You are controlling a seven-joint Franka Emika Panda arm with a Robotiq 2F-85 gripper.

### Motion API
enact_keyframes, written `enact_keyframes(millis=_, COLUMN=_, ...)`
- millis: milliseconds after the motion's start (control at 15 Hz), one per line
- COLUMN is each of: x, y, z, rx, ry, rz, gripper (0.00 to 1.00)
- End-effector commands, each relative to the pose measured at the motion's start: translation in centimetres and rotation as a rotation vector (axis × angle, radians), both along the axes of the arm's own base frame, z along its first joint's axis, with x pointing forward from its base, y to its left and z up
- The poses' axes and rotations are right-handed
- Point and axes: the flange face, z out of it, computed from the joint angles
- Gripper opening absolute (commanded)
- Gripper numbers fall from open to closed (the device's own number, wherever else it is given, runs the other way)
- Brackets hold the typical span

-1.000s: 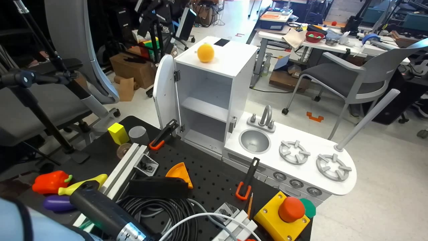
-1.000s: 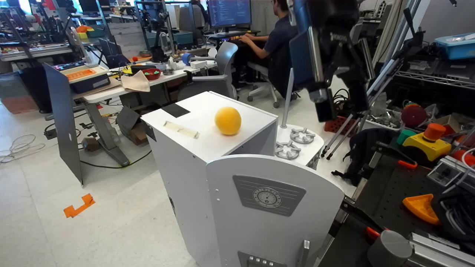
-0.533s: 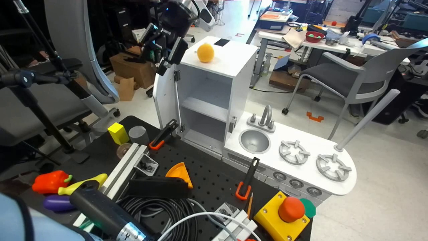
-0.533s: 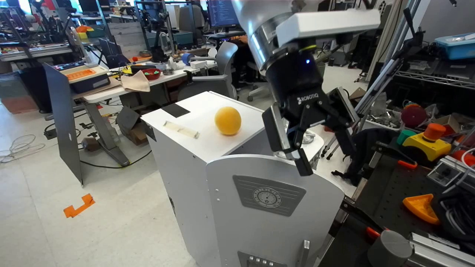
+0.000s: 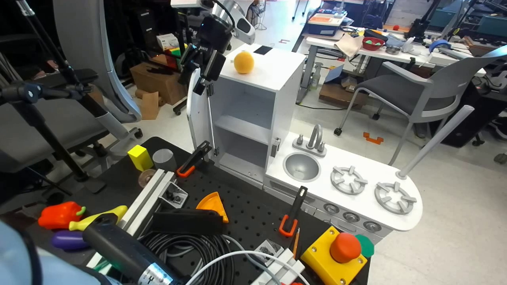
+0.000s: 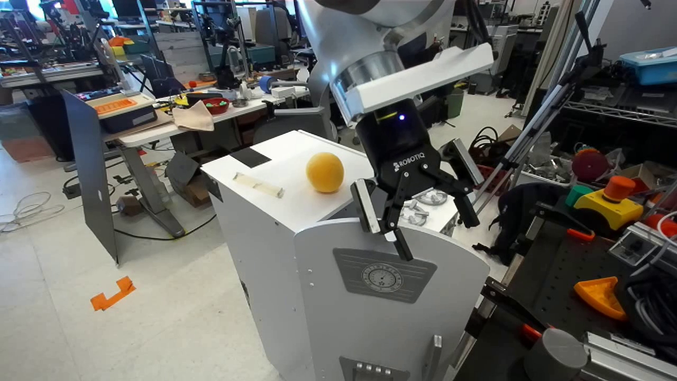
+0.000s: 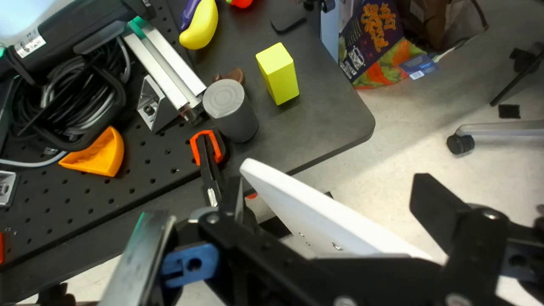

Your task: Close the cupboard door

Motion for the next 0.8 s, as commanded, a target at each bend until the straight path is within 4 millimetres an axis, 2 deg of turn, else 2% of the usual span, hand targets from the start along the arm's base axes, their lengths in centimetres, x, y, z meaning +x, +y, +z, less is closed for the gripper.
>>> enact_keyframes(millis=0, x=1.1, y=-0.3, z=1.6, rx=-0.118, ry=-0.111, rz=-0.005, gripper=1.00)
enact_keyframes(millis=733, x=3.6, y=-3.3, z=4.4, rx=-0.407, ry=-0.441, rz=0.015, gripper=1.00)
